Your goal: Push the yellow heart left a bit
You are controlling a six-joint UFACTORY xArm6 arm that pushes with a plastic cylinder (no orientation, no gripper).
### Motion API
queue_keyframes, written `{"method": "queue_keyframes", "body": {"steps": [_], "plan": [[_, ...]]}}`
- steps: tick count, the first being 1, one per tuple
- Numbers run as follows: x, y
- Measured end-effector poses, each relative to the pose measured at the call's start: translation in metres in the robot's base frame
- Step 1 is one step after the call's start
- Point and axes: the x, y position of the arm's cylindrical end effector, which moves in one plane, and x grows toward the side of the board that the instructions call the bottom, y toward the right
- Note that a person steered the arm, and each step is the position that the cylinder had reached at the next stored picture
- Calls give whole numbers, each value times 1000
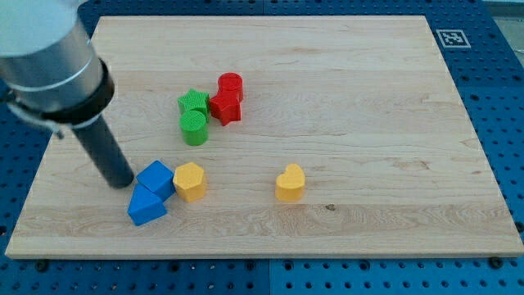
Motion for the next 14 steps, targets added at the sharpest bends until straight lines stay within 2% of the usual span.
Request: {"method": "queue_keyframes", "body": {"steps": [1,5,6,7,9,11,14], "plan": [[-16,27],[-8,291],[16,310],[38,306],[38,278],[14,265],[35,258]]}}
